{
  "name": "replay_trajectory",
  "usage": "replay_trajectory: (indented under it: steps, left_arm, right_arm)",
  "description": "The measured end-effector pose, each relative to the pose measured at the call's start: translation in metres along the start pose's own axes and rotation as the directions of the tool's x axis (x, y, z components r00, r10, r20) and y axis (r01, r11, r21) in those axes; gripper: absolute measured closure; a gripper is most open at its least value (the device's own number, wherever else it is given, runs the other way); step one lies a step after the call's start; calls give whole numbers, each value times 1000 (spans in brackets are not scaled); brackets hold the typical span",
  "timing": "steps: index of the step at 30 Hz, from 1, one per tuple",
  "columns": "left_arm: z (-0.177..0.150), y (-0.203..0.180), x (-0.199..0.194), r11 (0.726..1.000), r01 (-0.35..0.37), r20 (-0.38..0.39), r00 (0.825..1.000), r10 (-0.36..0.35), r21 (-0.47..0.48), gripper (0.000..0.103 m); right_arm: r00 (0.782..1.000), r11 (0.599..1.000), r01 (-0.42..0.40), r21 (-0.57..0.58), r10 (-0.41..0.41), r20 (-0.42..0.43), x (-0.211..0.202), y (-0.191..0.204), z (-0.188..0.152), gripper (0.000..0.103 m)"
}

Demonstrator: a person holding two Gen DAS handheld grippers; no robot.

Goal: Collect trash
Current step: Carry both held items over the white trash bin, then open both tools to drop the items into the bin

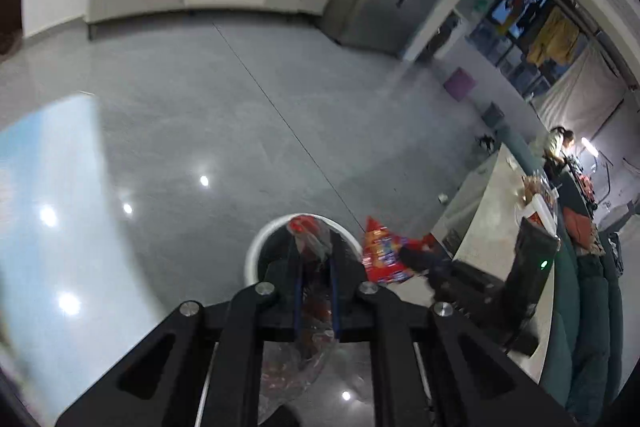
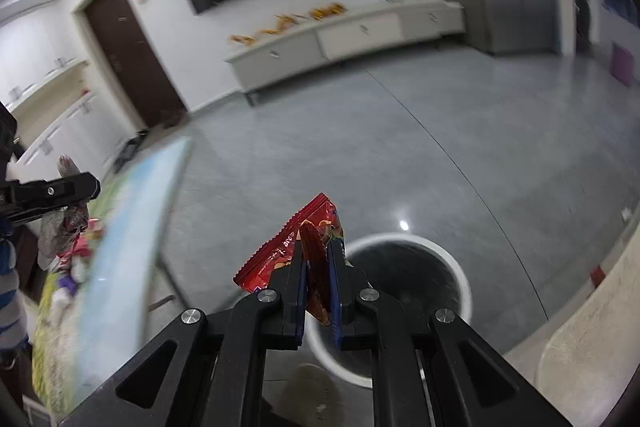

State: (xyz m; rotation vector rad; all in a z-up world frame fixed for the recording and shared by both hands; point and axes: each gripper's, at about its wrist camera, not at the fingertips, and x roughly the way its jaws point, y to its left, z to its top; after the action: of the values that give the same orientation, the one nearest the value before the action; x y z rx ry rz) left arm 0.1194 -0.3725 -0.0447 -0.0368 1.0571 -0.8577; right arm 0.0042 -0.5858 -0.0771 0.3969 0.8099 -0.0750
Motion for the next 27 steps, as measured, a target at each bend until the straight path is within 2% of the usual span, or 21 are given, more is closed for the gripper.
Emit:
replay_trajectory:
  steps: [5, 10, 11, 12, 14, 15, 18, 22, 27]
  left_arm:
    - [12, -22, 82, 1000, -8, -82, 997, 8, 6, 92]
    - [9, -18, 134, 999, 17, -156, 988, -23, -39, 90]
    - [7, -14, 139, 999, 15, -164, 986, -22, -44, 85]
    - [6, -12, 145, 998, 16, -174, 984, -25, -54, 74]
    - [3, -8, 148, 997, 28, -172, 984, -40, -74, 57]
    - [3, -7, 149, 997, 30, -167, 985, -42, -75, 56]
    - [3, -8, 147, 997, 34, -167, 985, -45, -69, 56]
    - [2, -10, 130, 998, 17, -137, 990, -24, -53, 56]
    - [0, -14, 83, 999, -44, -31, 999, 43, -24, 56]
  right_arm:
    - [996, 998, 41, 51, -37, -78, 44, -32, -6, 93]
    - [989, 994, 83, 67, -74, -130, 71, -52, -12, 89]
    - [987, 993, 92, 73, -81, -139, 75, -55, -13, 86]
    - [985, 992, 99, 76, -87, -146, 79, -59, -12, 83]
    - [982, 990, 118, 81, -104, -160, 84, -62, -15, 77]
    - [981, 989, 124, 83, -109, -163, 84, -63, -18, 74]
    - [979, 986, 136, 93, -120, -168, 85, -63, -19, 68]
    - [979, 984, 148, 98, -132, -153, 75, -57, -19, 66]
    - [984, 983, 155, 99, -145, -101, 53, -43, -9, 60]
